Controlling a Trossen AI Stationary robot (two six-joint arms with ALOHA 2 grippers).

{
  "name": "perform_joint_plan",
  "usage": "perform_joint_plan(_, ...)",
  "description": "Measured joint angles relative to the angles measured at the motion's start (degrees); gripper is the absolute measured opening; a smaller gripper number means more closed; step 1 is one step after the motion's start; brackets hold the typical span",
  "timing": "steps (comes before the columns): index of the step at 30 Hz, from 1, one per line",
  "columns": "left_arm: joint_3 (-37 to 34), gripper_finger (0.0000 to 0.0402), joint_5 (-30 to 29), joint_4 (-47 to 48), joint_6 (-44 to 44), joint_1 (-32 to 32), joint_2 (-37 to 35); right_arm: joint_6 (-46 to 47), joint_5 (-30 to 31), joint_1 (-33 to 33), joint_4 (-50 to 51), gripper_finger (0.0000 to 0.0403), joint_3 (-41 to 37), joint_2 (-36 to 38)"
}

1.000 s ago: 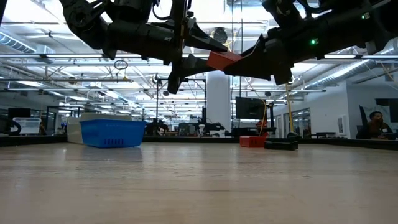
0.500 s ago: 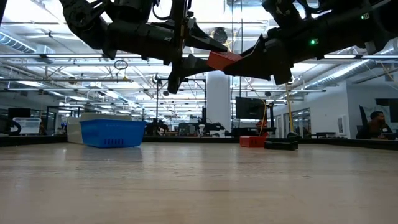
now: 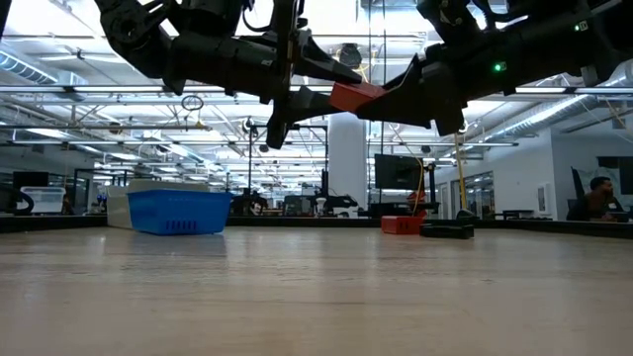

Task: Pick & Place Office items
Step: Put the bottom red charger adapter into the gray bin

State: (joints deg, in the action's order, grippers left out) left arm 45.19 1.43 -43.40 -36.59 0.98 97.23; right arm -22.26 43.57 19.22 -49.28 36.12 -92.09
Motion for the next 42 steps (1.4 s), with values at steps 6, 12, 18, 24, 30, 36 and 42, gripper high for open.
perform_joint_plan(6, 0.0, 0.0142, 0.0, 0.2, 0.3, 0.0, 0.0, -0.4, 0.1, 0.0, 0.0, 0.0219, 0.0, 0.0)
perform_joint_plan(12, 0.0, 0.0137, -0.9, 0.1, 3.8, -0.2, 0.0, 0.6, 0.0, 0.0, -0.1, 0.023, 0.0, 0.0)
perform_joint_plan(18, 0.1, 0.0127, -1.0, -0.7, 10.7, -0.8, 0.0, 6.5, 1.4, 0.0, -0.2, 0.0249, 0.0, 0.0)
perform_joint_plan(24, 0.1, 0.0125, -3.4, -0.9, 17.9, -0.5, -0.2, 12.1, 1.3, 0.0, -0.2, 0.0272, 0.0, 1.2)
perform_joint_plan(30, 0.1, 0.0125, -9.2, -0.8, 23.9, 0.7, -0.2, 17.2, 0.7, 0.0, 6.1, 0.0278, 0.0, 5.9)
perform_joint_plan(36, 0.1, 0.0125, -15.7, 0.1, 26.3, 2.0, -1.4, 21.8, -0.9, 0.0, 13.4, 0.0279, 0.0, 10.3)
perform_joint_plan(42, 0.1, 0.0125, -22.8, 6.7, 30.5, 4.8, -7.2, 23.3, -1.3, 0.1, 16.6, 0.0278, 0.0, 12.1)
